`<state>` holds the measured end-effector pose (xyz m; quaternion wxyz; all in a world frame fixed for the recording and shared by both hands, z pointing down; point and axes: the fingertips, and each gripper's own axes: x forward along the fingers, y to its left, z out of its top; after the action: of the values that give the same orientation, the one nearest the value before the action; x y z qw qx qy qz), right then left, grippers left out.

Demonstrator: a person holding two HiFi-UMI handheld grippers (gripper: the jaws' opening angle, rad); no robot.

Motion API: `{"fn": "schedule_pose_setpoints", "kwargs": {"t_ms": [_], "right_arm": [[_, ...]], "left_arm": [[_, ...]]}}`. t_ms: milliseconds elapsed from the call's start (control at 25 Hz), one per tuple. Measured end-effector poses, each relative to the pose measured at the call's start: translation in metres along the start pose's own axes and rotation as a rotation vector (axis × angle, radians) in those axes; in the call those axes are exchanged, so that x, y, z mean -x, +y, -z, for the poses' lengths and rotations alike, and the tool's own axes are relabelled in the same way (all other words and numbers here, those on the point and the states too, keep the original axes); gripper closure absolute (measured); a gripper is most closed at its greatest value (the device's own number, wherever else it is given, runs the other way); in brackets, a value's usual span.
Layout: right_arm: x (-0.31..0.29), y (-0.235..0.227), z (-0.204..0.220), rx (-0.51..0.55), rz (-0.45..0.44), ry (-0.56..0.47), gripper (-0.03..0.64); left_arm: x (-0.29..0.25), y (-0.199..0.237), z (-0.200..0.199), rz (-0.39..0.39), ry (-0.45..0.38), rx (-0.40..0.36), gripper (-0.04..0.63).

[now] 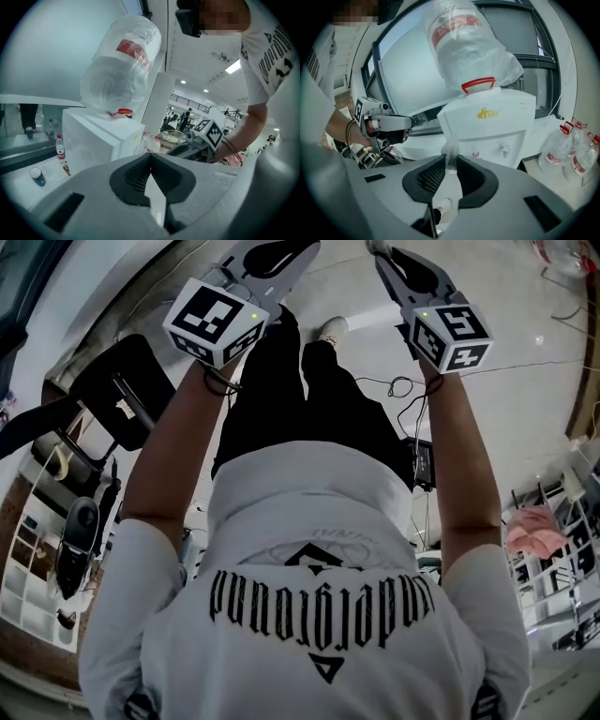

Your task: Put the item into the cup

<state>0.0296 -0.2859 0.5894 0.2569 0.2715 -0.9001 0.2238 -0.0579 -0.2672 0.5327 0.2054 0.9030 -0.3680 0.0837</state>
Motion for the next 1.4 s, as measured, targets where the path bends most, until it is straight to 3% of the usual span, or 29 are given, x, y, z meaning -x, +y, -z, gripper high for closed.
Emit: {"fn": "schedule_pose_setpoints", "kwargs": {"t_ms": [240, 640, 1120, 1400], "right_arm": [[-0.035, -0.023, 0.030, 0.030, 0.001, 0.062, 0.537], [-0.104, -0.053, 0.073, 0.056, 0.000, 0.114, 0.537], [-0.154, -0.088, 0.117, -0.025, 0.034, 0.167, 0.537], [-0.179, -0.102, 0.123, -0.037, 0.070, 0.169, 0.537]], "left_arm": [[-0.022, 0.020, 0.038, -0.012, -0.001, 0.050, 0.581], [-0.046, 0.057, 0.103, -0.034, 0.069, 0.054, 0.581], [-0.068, 0.061, 0.136, -0.045, 0.119, 0.069, 0.581], [-0.070, 0.069, 0.148, -0.056, 0.138, 0.073, 0.580]]}}
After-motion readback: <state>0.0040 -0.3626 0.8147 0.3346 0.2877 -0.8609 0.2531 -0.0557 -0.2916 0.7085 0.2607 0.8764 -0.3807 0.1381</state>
